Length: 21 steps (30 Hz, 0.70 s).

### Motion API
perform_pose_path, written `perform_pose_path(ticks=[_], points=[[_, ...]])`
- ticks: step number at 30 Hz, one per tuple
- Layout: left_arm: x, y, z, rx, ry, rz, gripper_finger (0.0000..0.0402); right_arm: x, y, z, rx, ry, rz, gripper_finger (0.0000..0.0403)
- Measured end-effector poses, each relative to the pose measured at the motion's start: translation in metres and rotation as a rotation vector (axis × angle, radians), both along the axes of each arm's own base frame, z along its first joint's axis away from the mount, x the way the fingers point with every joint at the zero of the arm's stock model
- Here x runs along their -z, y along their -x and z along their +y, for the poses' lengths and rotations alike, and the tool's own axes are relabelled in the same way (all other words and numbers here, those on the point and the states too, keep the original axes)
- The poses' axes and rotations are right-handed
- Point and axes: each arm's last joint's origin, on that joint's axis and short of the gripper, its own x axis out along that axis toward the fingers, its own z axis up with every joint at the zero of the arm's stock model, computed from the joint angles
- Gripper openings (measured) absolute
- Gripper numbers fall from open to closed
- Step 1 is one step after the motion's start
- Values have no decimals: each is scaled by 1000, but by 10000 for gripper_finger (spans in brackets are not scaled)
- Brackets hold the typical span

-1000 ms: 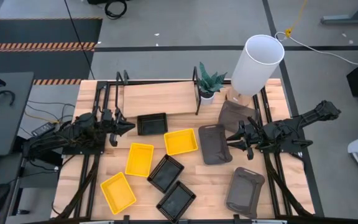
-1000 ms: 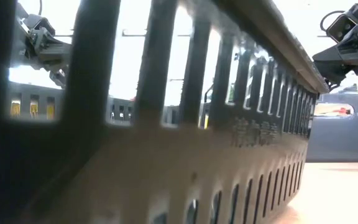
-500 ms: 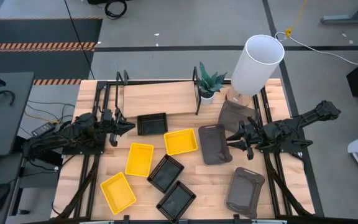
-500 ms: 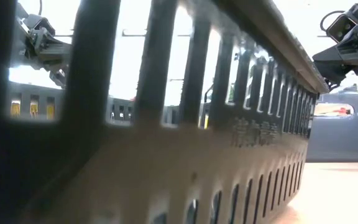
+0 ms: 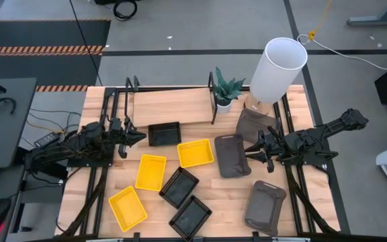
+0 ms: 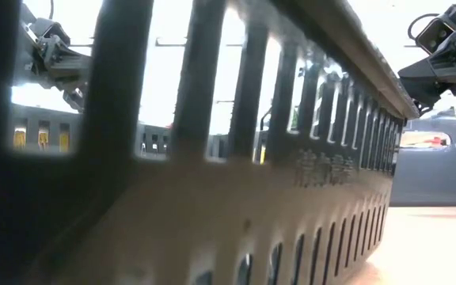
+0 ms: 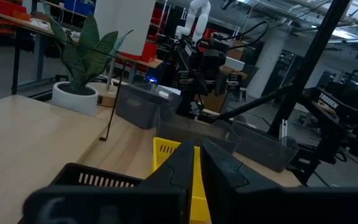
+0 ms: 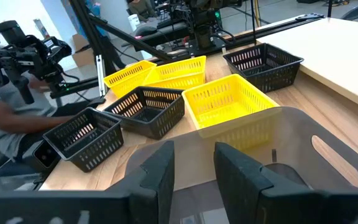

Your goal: Stack baskets on shelf by color

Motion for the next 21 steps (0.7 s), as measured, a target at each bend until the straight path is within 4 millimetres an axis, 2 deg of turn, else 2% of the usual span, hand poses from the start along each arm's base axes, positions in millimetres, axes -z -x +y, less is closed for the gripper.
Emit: perform_pose_path(ticks=[8, 15, 18, 21], points=[[0, 0, 0, 0, 0, 0, 26, 0, 0, 0, 0, 0, 0, 119], [0, 0, 0, 0, 4, -1, 32, 0, 0, 0, 0, 0, 0, 119], [0, 0, -1, 31, 129, -11, 36, 0, 0, 0, 0, 0, 0, 119], [0, 0, -2, 78, 137, -10, 33, 0, 0, 0, 0, 0, 1, 119]])
